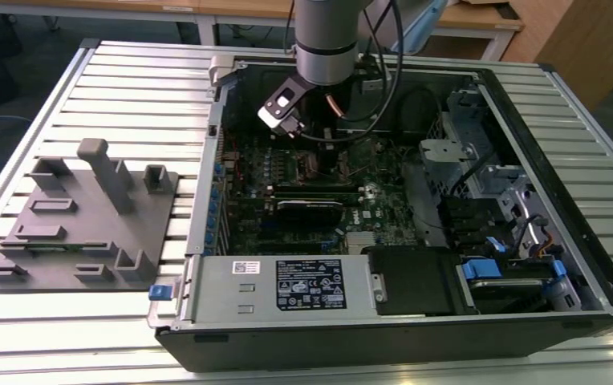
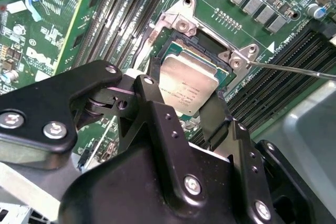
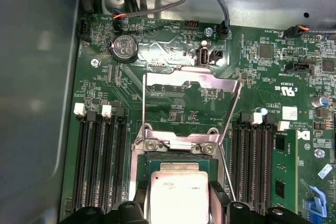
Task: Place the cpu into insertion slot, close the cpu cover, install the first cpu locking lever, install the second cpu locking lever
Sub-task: 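Place the cpu into insertion slot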
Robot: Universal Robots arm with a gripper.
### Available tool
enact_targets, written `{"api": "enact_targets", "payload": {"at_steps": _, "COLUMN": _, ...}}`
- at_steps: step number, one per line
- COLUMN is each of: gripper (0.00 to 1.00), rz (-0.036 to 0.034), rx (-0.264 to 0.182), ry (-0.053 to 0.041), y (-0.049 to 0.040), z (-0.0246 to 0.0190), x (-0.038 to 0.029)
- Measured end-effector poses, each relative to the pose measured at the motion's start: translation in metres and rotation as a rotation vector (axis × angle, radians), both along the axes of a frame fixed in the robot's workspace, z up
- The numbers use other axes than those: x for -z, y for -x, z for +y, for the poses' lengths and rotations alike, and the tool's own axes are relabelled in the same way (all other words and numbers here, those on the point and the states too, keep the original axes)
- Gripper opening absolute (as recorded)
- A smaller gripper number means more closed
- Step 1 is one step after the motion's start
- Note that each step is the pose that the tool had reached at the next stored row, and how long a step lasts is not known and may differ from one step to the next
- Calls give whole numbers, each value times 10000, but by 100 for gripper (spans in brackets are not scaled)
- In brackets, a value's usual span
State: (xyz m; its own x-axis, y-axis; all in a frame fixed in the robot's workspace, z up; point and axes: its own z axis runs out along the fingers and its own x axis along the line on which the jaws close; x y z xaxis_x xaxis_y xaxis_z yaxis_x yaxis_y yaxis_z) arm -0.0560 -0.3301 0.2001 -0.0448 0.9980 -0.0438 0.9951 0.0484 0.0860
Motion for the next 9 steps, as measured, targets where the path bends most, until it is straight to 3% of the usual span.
{"api": "enact_targets", "payload": {"at_steps": 9, "gripper": 54, "rz": 2, "rx": 242, "ry": 0, "y": 1, "z": 2, "x": 30}}
